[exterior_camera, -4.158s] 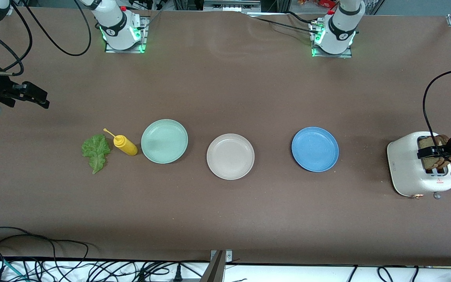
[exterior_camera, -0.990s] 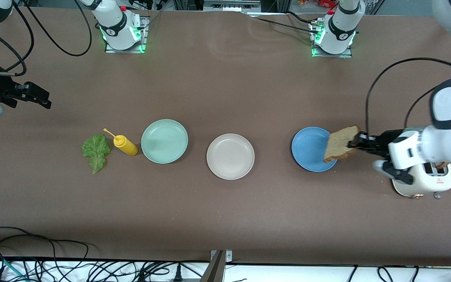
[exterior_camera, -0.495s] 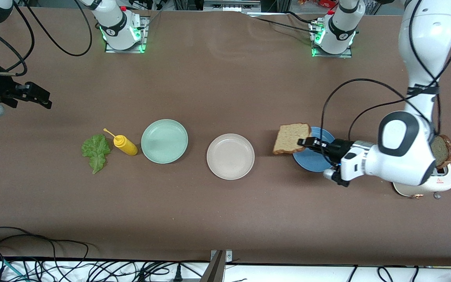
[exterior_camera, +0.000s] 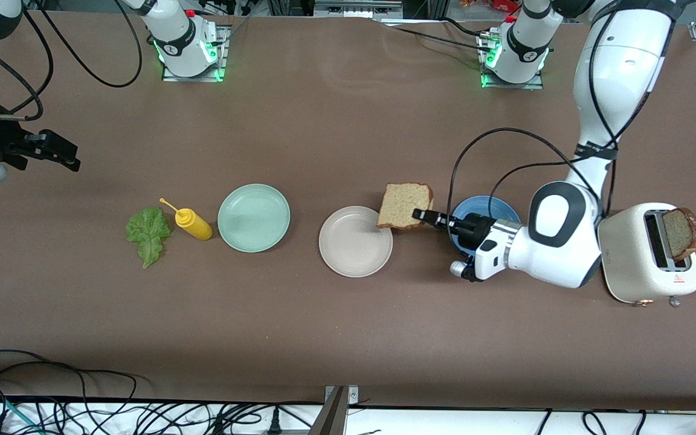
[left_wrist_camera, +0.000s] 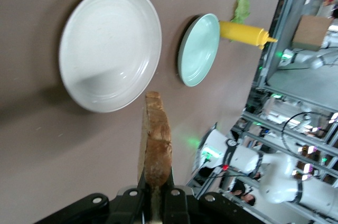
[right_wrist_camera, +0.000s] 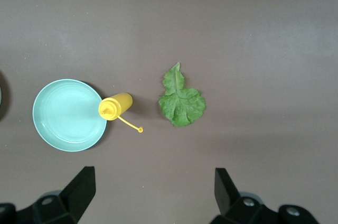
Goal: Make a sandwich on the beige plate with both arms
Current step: 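Carry the bread slice over the beige plate and lower it flat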
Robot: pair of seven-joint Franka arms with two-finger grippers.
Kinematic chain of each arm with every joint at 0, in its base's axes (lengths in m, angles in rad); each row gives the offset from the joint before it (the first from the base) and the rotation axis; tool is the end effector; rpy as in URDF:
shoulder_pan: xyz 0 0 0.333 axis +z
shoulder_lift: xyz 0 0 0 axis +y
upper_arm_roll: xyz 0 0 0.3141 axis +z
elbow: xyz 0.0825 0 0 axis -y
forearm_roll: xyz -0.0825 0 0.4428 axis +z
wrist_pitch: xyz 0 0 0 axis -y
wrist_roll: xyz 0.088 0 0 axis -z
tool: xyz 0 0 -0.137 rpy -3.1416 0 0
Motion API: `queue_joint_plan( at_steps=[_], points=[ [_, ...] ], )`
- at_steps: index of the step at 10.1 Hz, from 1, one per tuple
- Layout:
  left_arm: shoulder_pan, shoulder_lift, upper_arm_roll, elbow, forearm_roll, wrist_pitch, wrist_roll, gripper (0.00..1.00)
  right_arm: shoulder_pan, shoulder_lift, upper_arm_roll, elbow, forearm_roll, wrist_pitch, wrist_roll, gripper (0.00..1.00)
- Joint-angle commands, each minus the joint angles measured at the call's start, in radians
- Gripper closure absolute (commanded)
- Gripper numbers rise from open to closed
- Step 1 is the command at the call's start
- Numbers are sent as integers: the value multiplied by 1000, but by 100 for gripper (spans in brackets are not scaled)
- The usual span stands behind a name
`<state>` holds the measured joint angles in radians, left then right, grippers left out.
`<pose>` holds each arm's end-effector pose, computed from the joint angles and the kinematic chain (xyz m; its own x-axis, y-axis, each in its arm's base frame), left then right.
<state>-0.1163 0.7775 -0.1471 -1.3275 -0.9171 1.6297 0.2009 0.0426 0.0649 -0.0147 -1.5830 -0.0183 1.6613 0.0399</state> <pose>0.7013 -0.2752 0.2421 0.8953 -0.3131 -0.3169 0.0966 -0.5581 0.8241 0.6402 0.0157 0.5535 0.9998 -0.0103 0.0141 -0.0106 -0.9998 0.0187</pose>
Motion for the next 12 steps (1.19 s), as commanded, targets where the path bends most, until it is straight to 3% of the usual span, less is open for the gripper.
queue_joint_plan(
  at_steps=[1,6,12],
  points=[
    [-55,40,8,27,-71,62,-17,100,-4,6,-1,11,-9,3,-6,0],
    [-154,86,8,25,-149,301,-44,100,-4,16,-4,11,8,5,11,0],
    [-197,132,9,25,-184,410,-41,100,26,65,2,9,-14,126,9,0]
  ],
)
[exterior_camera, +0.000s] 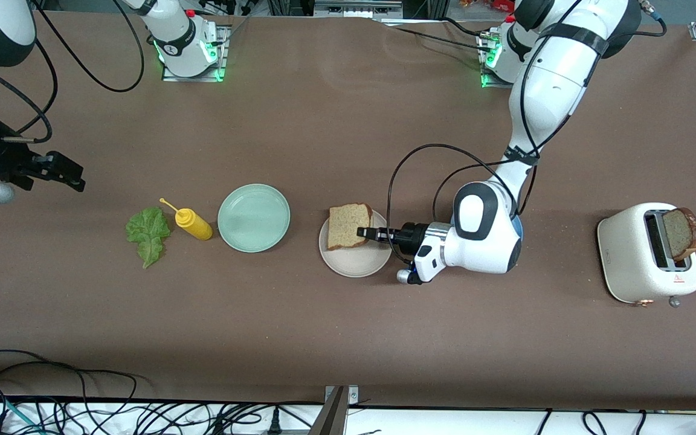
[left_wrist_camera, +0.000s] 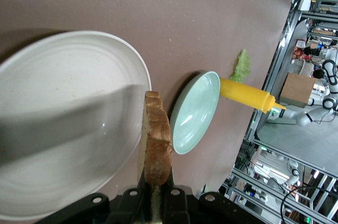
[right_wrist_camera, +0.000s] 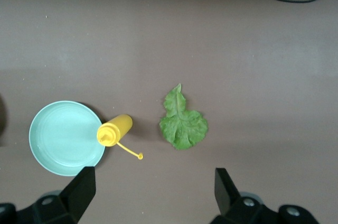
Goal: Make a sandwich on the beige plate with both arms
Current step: 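Carry the bread slice over the beige plate and lower it flat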
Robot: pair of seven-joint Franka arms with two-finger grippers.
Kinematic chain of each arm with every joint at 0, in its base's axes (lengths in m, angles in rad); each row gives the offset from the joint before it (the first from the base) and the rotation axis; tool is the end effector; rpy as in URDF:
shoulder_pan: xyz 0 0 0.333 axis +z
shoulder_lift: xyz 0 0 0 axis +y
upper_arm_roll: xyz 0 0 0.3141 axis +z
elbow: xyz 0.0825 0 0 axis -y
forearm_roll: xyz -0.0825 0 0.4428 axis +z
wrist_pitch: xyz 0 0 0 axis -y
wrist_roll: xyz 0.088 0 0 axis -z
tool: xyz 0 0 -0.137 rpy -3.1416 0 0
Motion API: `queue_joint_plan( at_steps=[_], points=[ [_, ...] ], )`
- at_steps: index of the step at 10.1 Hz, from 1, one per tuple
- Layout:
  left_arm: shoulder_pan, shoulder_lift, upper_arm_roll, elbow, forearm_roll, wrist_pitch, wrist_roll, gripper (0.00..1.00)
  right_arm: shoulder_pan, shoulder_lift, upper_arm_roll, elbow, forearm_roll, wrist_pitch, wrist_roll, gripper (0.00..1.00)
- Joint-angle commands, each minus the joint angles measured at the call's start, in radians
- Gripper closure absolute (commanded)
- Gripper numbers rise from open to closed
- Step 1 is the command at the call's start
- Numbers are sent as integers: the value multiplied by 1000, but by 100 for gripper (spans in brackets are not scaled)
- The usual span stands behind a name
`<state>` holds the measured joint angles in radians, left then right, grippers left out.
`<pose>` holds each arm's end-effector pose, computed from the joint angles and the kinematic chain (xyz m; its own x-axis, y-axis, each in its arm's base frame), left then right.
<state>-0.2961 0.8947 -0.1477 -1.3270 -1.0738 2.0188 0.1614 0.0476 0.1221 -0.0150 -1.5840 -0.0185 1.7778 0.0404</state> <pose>0.6906 -0.3862 0.1602 0.9510 -0.1007 -0.2922 0.1900 -0.5552 0.8097 0.6673 0.0200 0.5264 0.9974 -0.0038 0.0724 -0.0051 -0.9998 0.0173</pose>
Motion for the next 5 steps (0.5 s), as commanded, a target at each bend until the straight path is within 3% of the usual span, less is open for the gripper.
queue_joint_plan(
  at_steps=[1,3,4,5],
  points=[
    [-17,16,14,23,-26,21,1,100,20,20,0,10,-8,9,0,0],
    [-15,18,20,22,-26,21,7,100,17,36,-2,7,-11,-3,-23,0],
    [-11,23,19,22,-26,20,7,73,15,36,-6,4,-12,-12,-55,0],
    [-8,27,20,22,-25,21,6,40,-12,60,-8,2,-12,-14,-95,0]
  ],
)
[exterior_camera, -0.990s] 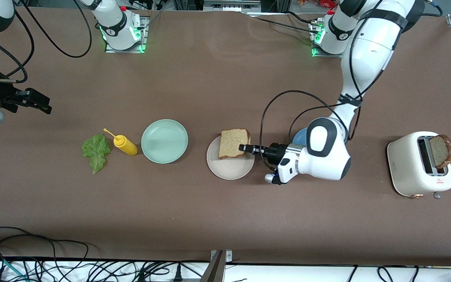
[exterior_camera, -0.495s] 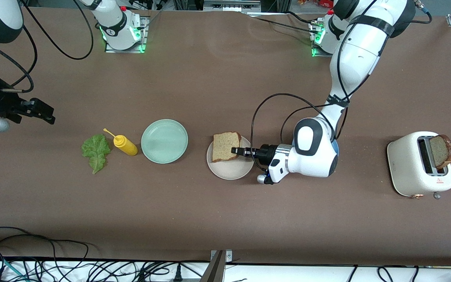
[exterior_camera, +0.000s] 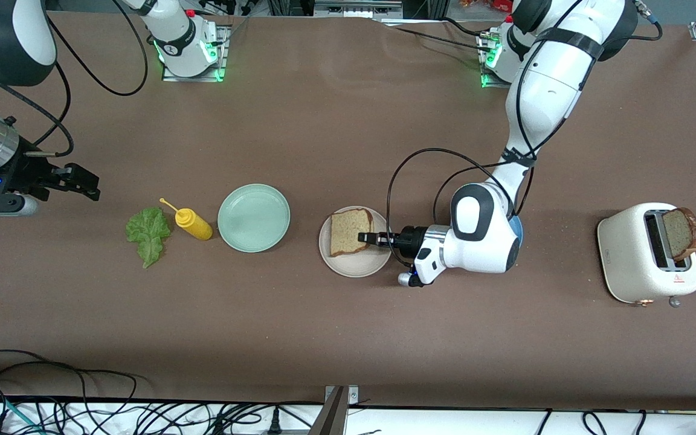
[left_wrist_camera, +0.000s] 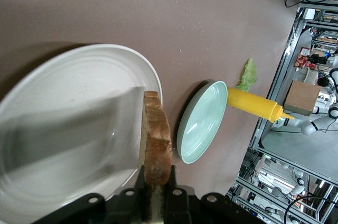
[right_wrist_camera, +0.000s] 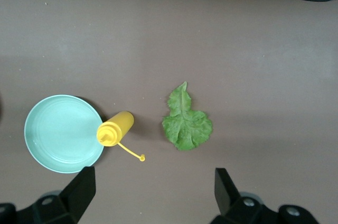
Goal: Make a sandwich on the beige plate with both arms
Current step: 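Carry the bread slice over the beige plate and lower it flat, then release the bread with the left gripper while the right gripper reaches the lettuce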
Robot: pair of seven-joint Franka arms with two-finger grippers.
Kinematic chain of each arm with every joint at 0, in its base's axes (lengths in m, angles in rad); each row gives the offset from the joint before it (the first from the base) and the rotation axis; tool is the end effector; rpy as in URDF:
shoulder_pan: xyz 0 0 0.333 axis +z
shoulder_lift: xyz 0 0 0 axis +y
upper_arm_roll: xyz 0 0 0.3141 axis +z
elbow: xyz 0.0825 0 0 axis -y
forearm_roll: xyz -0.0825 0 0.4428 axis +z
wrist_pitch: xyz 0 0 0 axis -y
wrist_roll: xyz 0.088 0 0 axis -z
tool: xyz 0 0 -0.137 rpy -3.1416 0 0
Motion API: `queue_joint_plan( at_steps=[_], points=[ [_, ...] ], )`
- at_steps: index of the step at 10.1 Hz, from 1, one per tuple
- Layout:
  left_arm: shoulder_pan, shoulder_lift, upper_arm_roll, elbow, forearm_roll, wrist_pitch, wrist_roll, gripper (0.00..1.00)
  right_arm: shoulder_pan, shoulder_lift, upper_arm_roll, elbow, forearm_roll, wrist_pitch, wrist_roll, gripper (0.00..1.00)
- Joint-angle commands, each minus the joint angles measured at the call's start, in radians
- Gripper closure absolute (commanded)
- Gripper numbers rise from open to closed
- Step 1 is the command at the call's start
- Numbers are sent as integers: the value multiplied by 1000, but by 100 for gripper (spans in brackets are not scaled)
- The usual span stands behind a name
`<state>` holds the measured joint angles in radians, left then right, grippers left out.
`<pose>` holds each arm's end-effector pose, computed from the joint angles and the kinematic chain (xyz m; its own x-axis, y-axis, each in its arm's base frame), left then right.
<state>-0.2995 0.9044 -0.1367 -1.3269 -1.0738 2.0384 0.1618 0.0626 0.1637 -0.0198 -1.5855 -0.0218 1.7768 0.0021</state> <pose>0.6936 -0.3805 0.1511 0.9540 -0.0785 -0.2892 0.1961 -0.5660 0.8007 0.6742 0.0271 0.4976 0.9986 0.0455 0.0276 0.0448 -0.9987 0.0246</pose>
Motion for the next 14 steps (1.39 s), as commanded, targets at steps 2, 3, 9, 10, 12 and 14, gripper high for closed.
queue_joint_plan(
  at_steps=[2,3,9,10,12,14],
  points=[
    [-1,14,17,22,10,0,4,28,-61,112,-9,9,19,-40,-89,0],
    [8,10,17,22,41,-1,2,25,-61,115,-9,6,17,-46,-97,0],
    [118,-24,15,37,244,-158,-7,21,-64,109,-17,-321,-3,333,-47,0],
    [126,-33,15,37,265,-162,-8,18,-64,132,-19,-359,-16,436,-47,0],
    [143,-64,17,37,371,-181,-13,3,-64,215,-31,-381,-21,568,-48,0],
    [166,-107,22,37,502,-219,-44,0,-64,295,-38,-381,-20,640,-47,0]
  ],
)
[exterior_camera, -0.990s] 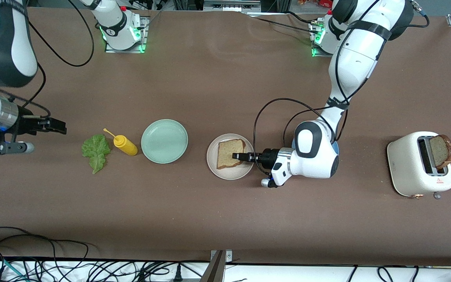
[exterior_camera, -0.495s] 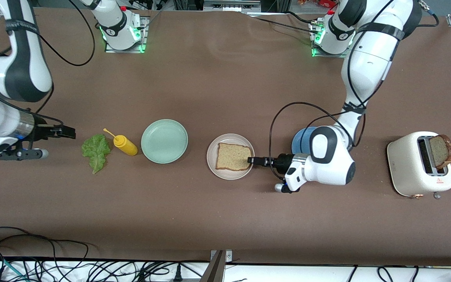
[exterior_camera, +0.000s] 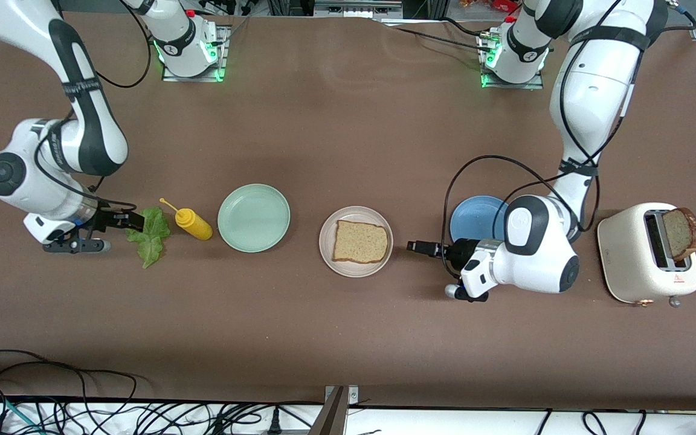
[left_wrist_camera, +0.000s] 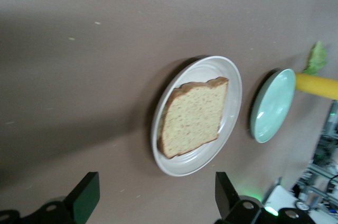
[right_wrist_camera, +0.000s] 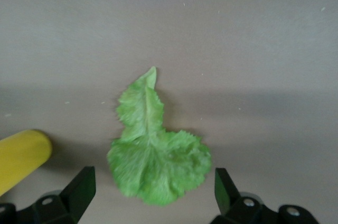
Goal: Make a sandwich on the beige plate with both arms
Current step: 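Release the bread with the left gripper while the right gripper reaches the lettuce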
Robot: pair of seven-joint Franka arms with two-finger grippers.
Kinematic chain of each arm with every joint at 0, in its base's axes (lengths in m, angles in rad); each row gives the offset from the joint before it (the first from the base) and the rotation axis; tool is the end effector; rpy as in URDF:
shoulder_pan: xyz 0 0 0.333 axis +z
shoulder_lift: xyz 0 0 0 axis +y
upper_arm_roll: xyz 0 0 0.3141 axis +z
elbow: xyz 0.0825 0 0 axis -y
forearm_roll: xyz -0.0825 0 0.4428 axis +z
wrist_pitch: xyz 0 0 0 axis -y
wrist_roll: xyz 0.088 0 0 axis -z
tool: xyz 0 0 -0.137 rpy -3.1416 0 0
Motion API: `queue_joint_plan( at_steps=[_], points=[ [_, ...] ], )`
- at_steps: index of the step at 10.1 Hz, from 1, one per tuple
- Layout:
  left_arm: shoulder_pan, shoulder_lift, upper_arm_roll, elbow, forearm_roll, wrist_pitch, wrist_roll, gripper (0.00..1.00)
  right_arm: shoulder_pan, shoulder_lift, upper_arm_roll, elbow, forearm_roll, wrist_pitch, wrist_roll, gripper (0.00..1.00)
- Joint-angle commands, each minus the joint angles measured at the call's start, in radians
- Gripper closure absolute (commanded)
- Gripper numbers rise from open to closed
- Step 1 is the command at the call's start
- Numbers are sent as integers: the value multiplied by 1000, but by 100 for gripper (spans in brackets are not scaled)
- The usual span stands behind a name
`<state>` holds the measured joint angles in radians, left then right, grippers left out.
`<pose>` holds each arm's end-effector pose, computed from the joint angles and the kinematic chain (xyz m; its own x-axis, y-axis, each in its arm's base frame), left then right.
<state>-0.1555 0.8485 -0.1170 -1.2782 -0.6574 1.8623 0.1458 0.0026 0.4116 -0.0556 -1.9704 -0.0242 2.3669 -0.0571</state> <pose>0.7324 -0.2538 0.1876 0.9540 -0.1870 -0.2344 0.0019 -0.7780 0.6282 0.6511 -0.0356 0.1857 0.9995 0.0257 -0.0173 0.0263 -0.9989 0.0380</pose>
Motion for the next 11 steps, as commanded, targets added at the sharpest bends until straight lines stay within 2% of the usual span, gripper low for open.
queue_joint_plan(
  at_steps=[1,3,4,6,7,8,9,11],
  points=[
    [40,-75,2,-12,148,-67,-28,0,-4,82,-3,2,-16,96,13,0],
    [73,-118,2,-13,249,-129,-29,0,0,134,-3,-2,-16,162,13,0],
    [86,-130,3,-15,268,-153,-31,0,0,135,-3,-10,-16,163,13,3],
    [105,-164,5,-18,376,-204,-45,0,0,153,-3,-12,-17,163,11,40],
    [106,-184,5,-18,457,-215,-46,0,0,154,-3,-11,-17,160,8,66],
    [108,-202,7,-18,508,-227,-48,0,2,154,-3,-10,-17,158,0,84],
    [108,-221,23,-20,530,-244,-52,0,4,153,-3,-7,-17,158,-3,98],
    [108,-256,71,-20,553,-268,-54,0,4,135,-3,1,-26,134,-21,100]
  ],
)
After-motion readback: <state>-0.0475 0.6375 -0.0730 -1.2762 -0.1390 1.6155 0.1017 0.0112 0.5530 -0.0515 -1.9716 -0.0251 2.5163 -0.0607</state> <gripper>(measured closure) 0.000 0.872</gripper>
